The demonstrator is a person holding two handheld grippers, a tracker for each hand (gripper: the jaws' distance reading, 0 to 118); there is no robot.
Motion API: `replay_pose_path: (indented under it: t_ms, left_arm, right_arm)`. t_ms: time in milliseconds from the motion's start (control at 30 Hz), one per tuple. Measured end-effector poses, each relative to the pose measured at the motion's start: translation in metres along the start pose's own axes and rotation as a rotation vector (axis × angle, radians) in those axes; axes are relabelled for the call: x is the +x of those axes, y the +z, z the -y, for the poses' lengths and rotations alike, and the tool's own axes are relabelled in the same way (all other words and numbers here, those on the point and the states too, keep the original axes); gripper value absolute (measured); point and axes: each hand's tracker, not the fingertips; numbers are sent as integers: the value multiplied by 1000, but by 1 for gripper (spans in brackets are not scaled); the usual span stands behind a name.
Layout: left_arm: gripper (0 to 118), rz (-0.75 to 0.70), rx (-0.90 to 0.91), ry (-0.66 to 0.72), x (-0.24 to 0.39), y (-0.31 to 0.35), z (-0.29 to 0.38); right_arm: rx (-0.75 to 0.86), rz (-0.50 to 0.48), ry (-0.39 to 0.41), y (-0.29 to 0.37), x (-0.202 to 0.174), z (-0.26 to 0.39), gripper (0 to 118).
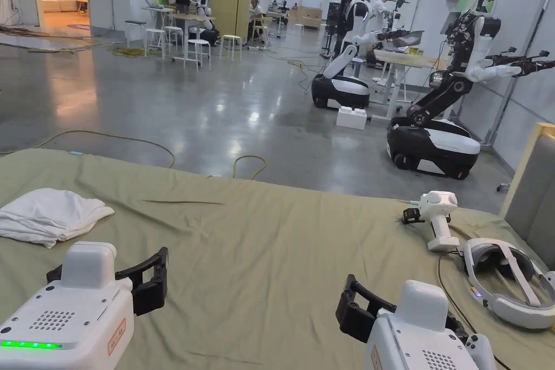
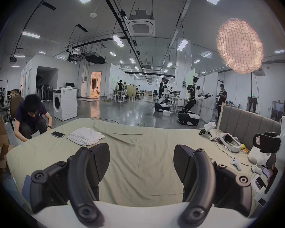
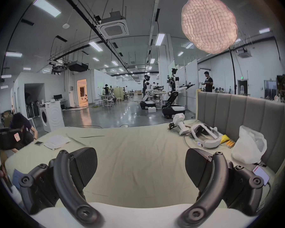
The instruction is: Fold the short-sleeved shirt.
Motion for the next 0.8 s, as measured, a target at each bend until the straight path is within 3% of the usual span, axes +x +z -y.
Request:
replay_pose_path:
  t_ms: [200, 500, 800]
  left_arm:
    - [86, -28, 3, 7, 0, 0, 0]
    - [92, 5, 2, 43, -4, -2, 3]
    - [92, 11, -7, 12, -2, -2, 6]
  right_arm:
    - [-40, 76, -27, -3, -7, -4, 110]
    - [-87, 83, -78, -9, -3, -6, 111]
    - [-96, 142, -39, -12, -4, 0, 111]
